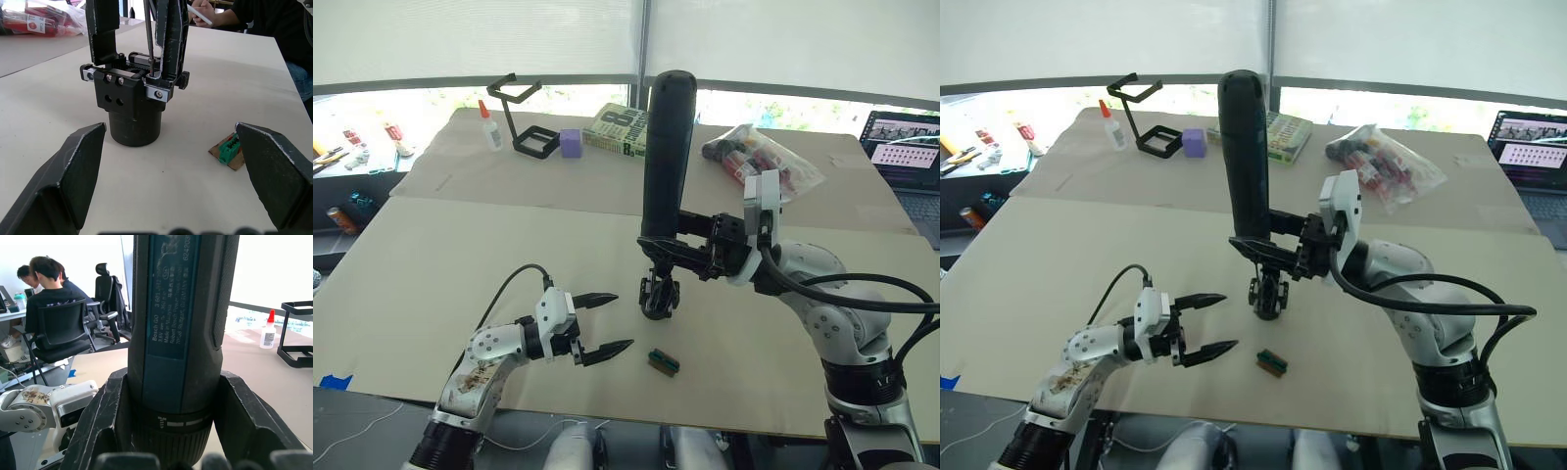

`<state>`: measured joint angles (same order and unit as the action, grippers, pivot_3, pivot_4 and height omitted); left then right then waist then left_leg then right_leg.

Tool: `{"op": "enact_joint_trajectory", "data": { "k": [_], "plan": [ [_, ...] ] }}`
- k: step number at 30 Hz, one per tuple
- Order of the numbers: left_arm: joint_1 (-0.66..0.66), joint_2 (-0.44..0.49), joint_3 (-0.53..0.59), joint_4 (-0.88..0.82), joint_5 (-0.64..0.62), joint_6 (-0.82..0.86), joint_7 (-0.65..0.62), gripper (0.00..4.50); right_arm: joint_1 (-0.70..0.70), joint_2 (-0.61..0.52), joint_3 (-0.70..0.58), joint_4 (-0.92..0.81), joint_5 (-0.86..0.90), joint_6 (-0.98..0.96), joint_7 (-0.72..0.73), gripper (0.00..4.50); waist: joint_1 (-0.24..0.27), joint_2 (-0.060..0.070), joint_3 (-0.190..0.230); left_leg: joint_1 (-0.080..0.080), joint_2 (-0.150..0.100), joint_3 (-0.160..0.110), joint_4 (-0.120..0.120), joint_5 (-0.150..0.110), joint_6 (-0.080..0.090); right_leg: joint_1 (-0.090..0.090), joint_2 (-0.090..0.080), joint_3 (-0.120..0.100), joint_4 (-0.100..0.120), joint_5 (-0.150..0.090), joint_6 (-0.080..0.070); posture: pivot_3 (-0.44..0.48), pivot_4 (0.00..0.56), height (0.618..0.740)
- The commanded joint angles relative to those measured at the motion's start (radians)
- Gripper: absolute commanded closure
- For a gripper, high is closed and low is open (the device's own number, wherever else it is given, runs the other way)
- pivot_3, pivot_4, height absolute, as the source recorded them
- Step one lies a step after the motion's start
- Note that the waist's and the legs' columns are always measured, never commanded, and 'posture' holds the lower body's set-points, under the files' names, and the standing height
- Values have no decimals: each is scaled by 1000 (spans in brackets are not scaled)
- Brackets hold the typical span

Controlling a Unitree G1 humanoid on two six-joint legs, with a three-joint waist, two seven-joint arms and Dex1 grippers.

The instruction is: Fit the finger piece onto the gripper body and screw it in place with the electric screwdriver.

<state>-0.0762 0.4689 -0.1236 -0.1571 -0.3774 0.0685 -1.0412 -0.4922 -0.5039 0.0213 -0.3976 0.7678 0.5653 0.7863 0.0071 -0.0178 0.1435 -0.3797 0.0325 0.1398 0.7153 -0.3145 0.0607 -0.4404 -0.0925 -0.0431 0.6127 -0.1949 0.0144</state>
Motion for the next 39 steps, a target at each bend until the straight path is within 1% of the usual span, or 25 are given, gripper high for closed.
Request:
{"op": "enact_joint_trajectory", "data": {
  "k": [1, 16, 20, 23, 27, 31, 39],
  "plan": [
    [1, -2, 0, -5, -2, -18, -1, 0, -11, 5, -12, -34, 6, -11, 9, 2572, 0, 0, 0, 0, 0, 0, 0, 0, 0, 0, 0, 0, 0, 0, 0, 0, 150, 740],
    [-22, -10, -7, -11, 1, 0, 22, 0, 3, -9, -3, -38, -48, -23, 45, 2572, 1, 0, 0, 0, 0, 0, 0, 0, 0, 0, 0, 0, 0, 0, 0, 0, 150, 740],
    [-39, -23, -22, 4, 32, -7, 52, 0, 6, -9, -5, -42, -49, -23, 46, 2572, 2, 0, 0, 0, 0, 0, 0, 0, 0, 0, 0, 0, 0, 0, 0, 0, 150, 740],
    [-62, -34, -46, 35, 86, -24, 79, 0, 5, -7, -6, -45, -49, -22, 46, 2572, 2, 0, 0, 0, 0, 0, 0, 0, 0, 1, 0, 0, 0, 0, 0, 0, 150, 740],
    [-78, -49, -63, 71, 101, -29, 81, 0, -1, -7, -9, -43, -48, -23, 49, 2572, 1, 0, 0, 0, 0, 0, 0, 0, 0, 0, 0, 0, 0, 0, 0, 0, 150, 740],
    [-137, -88, -105, 175, 151, -44, 90, 0, 3, -9, -10, -44, -49, -24, 55, 2572, 5, 0, 0, 0, 0, 0, 0, 0, 0, 1, 0, -1, 0, 0, 0, 0, 150, 740],
    [-210, -144, -115, 287, 160, -113, 65, 0, 9, -11, -14, -58, -52, -22, 46, 2572, 3, 0, 0, -1, 0, 0, 0, 0, 1, 0, 0, -2, 0, 1, 0, 0, 150, 740]
  ]
}}
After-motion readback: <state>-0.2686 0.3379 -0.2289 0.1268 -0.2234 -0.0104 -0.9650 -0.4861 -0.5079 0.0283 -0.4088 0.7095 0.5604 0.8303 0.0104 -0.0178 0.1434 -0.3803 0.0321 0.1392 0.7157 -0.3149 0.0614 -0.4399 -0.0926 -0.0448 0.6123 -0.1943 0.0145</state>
